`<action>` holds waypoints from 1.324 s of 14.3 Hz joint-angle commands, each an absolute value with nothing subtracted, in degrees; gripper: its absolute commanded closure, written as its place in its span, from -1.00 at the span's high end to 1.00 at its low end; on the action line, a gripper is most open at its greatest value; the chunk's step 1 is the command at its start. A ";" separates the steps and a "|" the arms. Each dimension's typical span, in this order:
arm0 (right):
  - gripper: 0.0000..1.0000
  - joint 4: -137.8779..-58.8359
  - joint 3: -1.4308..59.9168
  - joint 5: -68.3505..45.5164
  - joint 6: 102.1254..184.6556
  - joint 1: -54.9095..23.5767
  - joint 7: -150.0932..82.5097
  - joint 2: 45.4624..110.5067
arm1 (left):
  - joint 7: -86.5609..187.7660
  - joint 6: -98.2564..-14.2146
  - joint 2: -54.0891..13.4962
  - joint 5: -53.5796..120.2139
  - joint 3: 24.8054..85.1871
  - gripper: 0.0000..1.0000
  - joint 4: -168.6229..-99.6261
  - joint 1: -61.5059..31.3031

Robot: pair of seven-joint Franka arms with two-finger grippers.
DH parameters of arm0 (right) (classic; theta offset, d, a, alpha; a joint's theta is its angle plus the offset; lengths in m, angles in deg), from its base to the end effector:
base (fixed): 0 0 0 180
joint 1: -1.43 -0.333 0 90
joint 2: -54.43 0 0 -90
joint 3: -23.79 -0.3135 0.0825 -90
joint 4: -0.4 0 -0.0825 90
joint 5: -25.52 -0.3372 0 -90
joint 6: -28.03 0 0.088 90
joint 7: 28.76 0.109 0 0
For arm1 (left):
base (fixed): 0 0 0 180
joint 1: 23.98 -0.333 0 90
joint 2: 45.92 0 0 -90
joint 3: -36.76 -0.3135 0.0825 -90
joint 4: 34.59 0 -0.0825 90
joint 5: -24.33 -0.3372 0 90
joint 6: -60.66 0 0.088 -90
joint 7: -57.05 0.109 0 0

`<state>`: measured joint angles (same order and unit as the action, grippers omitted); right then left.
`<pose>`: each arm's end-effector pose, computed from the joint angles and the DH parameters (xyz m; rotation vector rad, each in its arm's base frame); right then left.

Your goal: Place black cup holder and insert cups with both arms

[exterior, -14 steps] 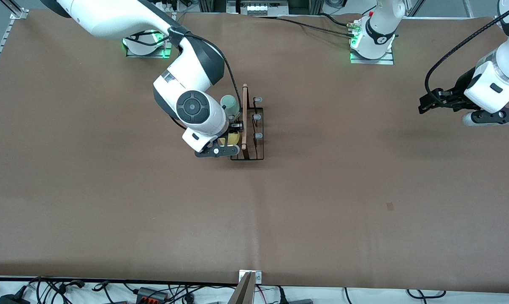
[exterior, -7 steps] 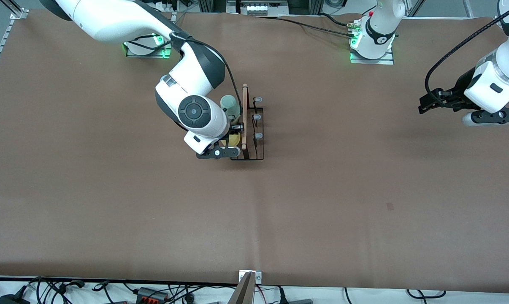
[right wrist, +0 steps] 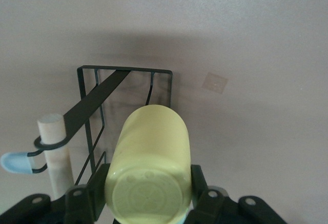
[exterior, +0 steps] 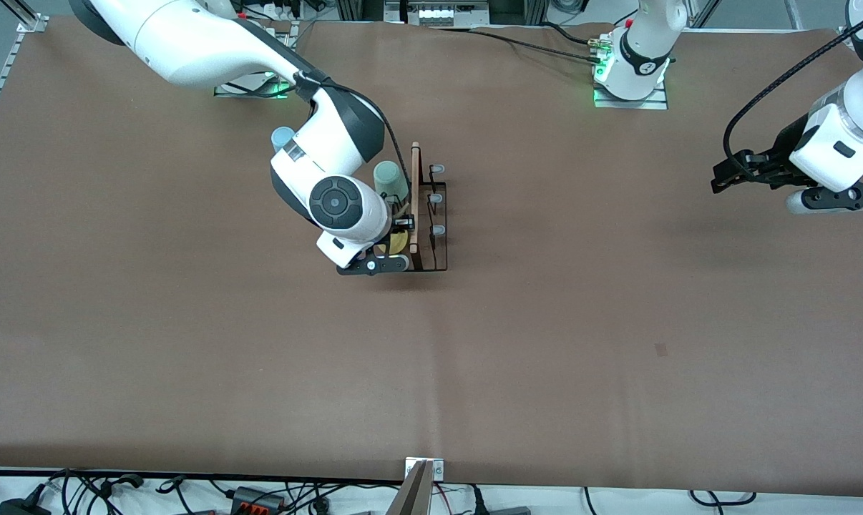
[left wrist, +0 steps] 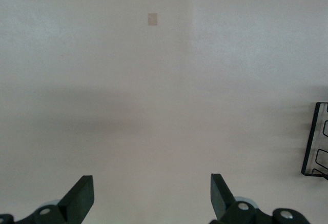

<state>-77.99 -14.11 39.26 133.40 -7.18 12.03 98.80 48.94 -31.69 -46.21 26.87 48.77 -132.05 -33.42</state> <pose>0.5362 0.3910 0.3269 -3.0473 -0.1077 0.4040 0.5036 -0.0275 0.5707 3.0996 0.1558 -0.1365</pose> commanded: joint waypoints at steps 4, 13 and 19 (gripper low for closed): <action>1.00 -77.12 -14.70 41.34 133.06 -7.18 12.20 97.42 | 49.85 -31.09 -46.01 27.58 48.98 1.00 -131.36 -34.00; 1.00 -71.59 -14.44 45.82 128.60 0.02 10.71 90.56 | 49.85 -31.09 -46.01 27.58 48.98 1.00 -131.44 -34.17; 1.00 -67.54 -14.70 45.64 124.01 8.01 5.86 88.27 | 49.85 -31.09 -46.01 27.58 48.98 1.00 -131.44 -34.17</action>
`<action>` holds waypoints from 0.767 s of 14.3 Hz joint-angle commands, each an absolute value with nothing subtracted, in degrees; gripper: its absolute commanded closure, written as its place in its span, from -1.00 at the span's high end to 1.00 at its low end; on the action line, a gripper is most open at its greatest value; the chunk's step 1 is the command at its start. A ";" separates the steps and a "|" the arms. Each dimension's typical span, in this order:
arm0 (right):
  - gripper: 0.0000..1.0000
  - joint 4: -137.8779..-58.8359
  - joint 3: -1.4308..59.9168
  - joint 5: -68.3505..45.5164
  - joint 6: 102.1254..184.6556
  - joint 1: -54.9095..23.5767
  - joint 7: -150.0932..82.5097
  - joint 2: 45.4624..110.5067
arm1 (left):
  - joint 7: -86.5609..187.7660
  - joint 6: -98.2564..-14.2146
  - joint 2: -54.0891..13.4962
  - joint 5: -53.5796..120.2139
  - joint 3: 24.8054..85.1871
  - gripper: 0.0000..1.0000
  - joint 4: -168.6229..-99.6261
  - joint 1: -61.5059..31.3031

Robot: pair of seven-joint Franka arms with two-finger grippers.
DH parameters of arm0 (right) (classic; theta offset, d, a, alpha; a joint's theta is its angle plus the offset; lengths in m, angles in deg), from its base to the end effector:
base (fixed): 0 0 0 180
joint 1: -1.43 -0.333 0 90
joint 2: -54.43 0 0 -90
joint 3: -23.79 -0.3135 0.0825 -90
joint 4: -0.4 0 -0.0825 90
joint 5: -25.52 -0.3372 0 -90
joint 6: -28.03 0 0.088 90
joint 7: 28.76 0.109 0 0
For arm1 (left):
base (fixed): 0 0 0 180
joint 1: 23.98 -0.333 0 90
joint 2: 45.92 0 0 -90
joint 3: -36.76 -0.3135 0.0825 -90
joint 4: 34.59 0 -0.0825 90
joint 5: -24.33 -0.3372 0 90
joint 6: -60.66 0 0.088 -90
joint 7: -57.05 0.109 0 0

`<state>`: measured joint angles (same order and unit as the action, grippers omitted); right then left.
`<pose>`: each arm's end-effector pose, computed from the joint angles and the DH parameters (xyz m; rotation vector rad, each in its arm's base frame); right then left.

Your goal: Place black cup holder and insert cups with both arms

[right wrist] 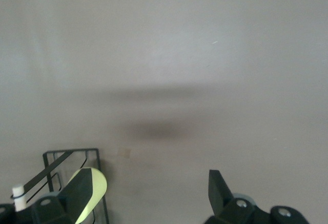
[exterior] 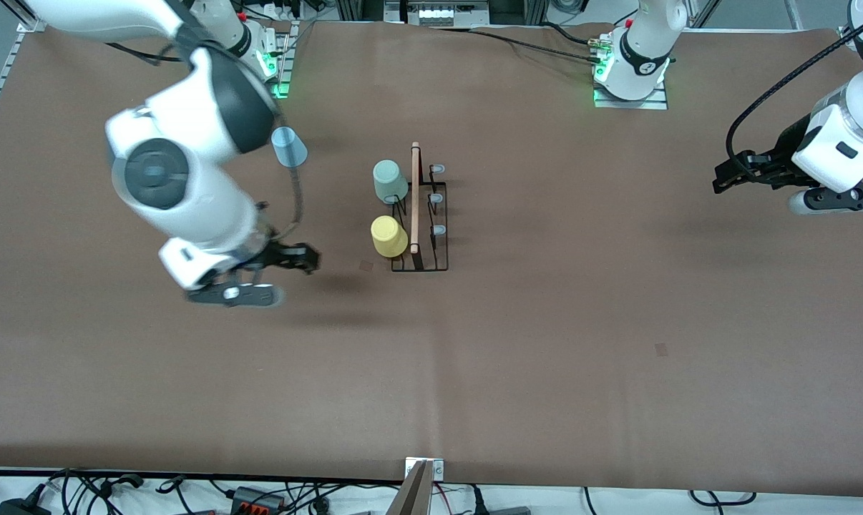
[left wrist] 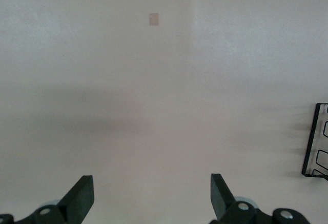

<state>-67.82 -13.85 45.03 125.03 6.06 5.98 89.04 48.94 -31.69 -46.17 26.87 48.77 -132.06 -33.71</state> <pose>0.6230 0.2255 0.4847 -3.1203 0.1275 0.0007 0.5039 -0.0249 0.5703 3.0988 0.1636 -0.1376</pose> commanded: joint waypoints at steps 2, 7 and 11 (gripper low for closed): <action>1.00 -67.54 -14.61 45.47 123.75 9.78 6.05 86.87 | 49.85 -31.09 -45.92 27.58 48.98 1.00 -131.36 -34.17; 1.00 -67.89 3.42 39.01 124.45 2.78 -0.42 81.17 | 49.85 -31.01 -45.83 27.58 48.98 1.00 -131.44 -34.17; 1.00 -76.23 12.37 29.91 128.31 2.65 -7.93 74.39 | 49.85 -30.92 -45.74 27.58 48.98 1.00 -131.36 -34.17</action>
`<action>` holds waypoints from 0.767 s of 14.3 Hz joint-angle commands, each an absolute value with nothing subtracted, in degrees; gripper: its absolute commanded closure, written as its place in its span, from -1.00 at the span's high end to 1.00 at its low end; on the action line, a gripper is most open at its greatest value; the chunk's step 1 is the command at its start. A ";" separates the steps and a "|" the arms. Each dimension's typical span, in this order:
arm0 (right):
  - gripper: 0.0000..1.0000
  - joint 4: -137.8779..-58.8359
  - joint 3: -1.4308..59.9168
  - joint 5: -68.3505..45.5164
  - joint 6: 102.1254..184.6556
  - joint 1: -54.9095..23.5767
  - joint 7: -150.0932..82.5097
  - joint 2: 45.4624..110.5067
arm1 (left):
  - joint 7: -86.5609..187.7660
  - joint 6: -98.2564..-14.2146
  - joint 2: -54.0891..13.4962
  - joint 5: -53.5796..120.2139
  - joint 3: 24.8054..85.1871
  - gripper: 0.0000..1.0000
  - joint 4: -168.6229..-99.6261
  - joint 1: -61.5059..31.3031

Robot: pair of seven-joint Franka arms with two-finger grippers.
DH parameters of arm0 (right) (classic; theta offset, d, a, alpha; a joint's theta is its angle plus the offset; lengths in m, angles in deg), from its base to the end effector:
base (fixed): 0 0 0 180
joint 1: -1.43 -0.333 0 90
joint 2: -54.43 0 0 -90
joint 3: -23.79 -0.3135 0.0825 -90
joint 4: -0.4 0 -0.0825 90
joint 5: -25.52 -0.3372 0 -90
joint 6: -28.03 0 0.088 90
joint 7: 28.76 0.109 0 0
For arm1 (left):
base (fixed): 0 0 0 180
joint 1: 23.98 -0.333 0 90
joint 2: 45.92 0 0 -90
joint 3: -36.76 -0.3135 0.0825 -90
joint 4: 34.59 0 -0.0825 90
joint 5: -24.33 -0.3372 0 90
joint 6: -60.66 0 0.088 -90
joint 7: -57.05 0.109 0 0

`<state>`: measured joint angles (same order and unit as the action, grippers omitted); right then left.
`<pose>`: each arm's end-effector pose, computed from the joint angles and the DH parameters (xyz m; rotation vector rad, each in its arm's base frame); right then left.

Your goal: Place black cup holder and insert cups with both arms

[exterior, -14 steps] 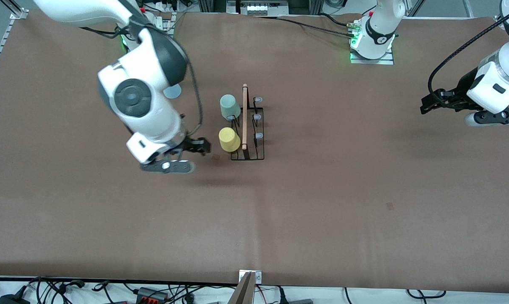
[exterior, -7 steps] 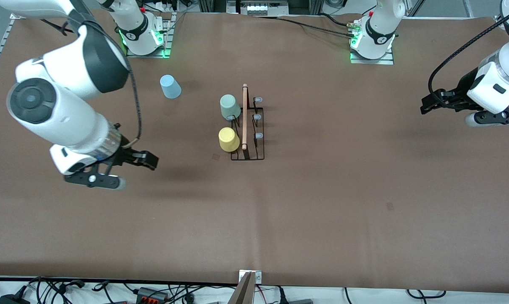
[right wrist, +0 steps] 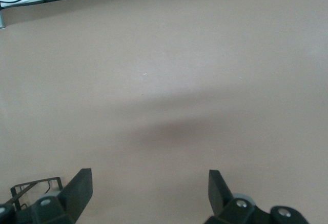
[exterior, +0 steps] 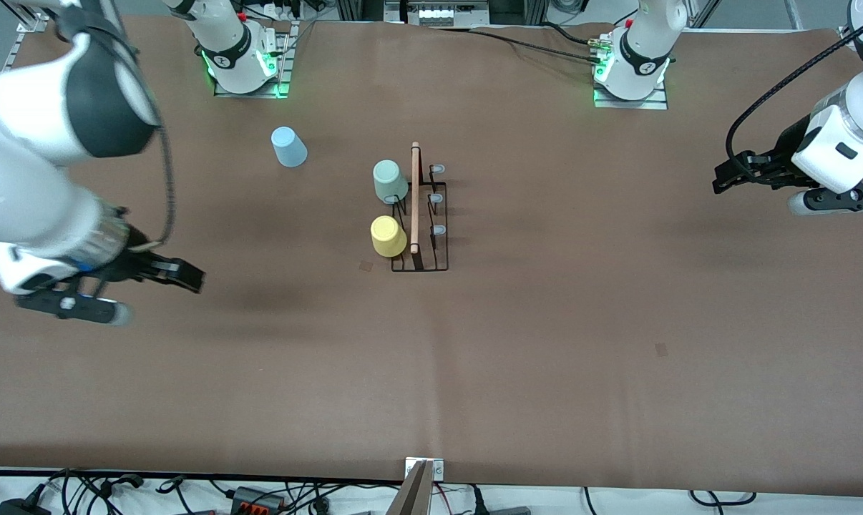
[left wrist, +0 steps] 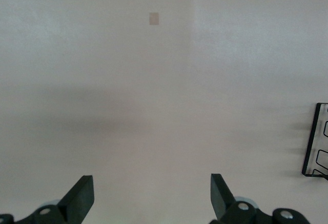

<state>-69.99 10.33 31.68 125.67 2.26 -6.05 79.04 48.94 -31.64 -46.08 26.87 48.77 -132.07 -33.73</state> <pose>0.6328 0.0973 0.5369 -3.1192 0.2942 -0.0898 0.5042 -0.0247 0.5694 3.0985 0.1641 -0.1417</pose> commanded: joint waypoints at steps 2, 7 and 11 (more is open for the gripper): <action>1.00 -76.15 15.33 29.30 127.97 2.84 -9.59 73.60 | 49.76 -30.92 -45.74 27.58 48.98 1.00 -131.36 -34.17; 1.00 -76.15 23.96 24.64 125.69 2.75 -25.13 71.58 | 49.85 -30.92 -45.74 27.58 48.98 1.00 -131.36 -34.17; 1.00 -76.15 24.41 25.17 119.36 3.36 -28.13 69.64 | 49.85 -30.92 -45.74 27.58 48.98 1.00 -131.36 -34.17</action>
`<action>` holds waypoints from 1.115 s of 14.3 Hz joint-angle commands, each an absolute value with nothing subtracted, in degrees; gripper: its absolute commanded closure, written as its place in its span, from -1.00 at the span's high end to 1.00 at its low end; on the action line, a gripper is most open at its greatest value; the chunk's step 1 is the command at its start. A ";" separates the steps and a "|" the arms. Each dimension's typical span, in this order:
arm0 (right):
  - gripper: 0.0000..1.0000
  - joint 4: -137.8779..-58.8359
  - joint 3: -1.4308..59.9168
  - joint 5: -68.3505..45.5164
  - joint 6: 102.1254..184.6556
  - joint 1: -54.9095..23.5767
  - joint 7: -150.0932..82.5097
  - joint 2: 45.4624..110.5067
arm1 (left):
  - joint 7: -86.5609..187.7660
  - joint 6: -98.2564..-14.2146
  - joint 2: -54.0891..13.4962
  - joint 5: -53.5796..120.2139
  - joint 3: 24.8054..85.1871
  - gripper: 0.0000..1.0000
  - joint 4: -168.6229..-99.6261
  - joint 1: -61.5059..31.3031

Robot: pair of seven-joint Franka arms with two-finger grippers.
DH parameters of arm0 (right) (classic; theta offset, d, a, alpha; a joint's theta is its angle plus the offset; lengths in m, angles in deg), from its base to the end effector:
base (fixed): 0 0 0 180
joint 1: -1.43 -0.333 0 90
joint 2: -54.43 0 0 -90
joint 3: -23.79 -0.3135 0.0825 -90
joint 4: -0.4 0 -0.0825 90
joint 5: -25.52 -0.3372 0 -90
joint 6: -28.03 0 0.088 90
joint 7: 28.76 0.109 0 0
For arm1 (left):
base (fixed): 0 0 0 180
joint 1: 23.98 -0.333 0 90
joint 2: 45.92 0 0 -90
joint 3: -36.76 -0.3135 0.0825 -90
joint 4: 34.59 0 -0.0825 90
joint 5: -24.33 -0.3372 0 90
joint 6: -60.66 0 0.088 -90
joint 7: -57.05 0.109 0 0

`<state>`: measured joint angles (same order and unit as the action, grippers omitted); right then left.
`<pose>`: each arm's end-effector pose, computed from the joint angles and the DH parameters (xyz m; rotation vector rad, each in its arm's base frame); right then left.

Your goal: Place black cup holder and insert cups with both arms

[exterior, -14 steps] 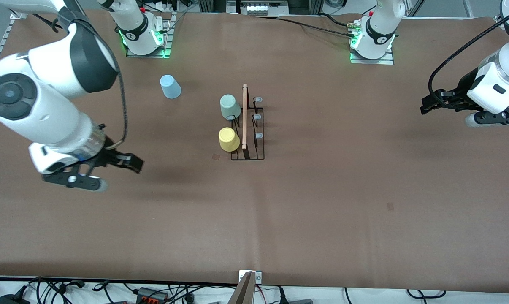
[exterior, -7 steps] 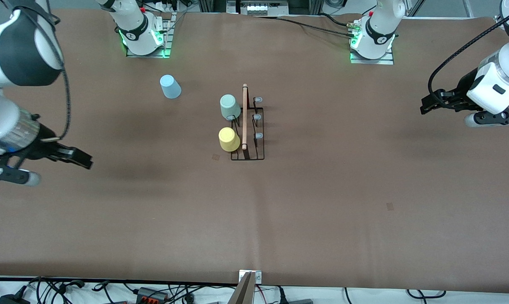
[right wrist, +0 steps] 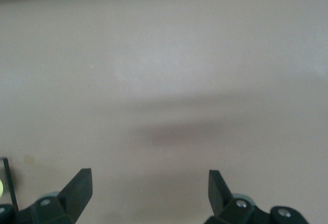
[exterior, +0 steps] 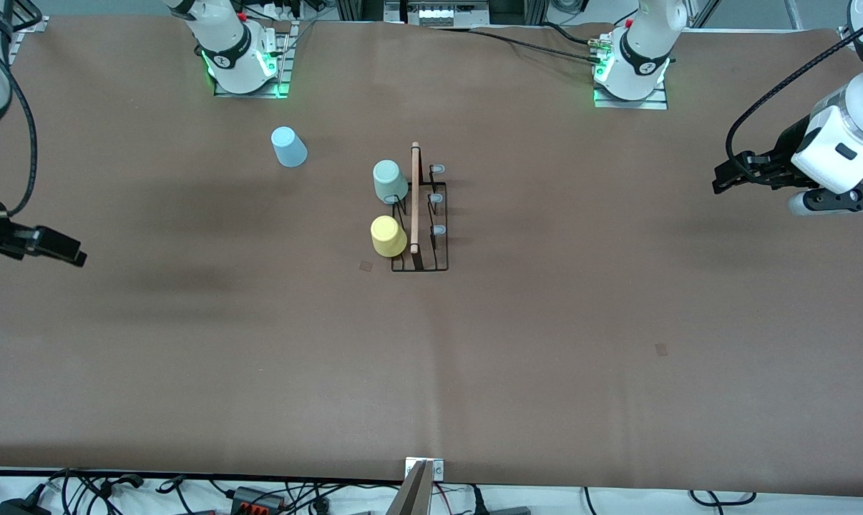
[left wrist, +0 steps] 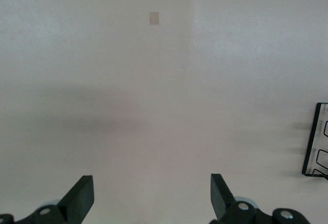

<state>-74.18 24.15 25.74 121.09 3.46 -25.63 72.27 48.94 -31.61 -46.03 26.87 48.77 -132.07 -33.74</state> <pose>0.6037 -0.0250 0.5663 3.1323 -0.1502 0.0176 0.5043 -0.0246 0.5689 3.0983 0.1644 -0.1438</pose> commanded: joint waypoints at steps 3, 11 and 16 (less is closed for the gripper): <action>1.00 -80.78 24.41 25.25 119.96 4.33 -28.85 66.14 | 49.85 -30.92 -45.74 27.58 48.98 1.00 -131.36 -34.17; 1.00 -98.90 24.23 25.60 129.45 3.81 -28.58 55.15 | 49.85 -30.92 -45.74 27.58 48.98 1.00 -131.36 -34.26; 1.00 -96.37 23.88 25.61 126.12 3.80 -29.55 55.23 | 49.85 -30.92 -45.74 27.58 48.98 1.00 -131.36 -34.26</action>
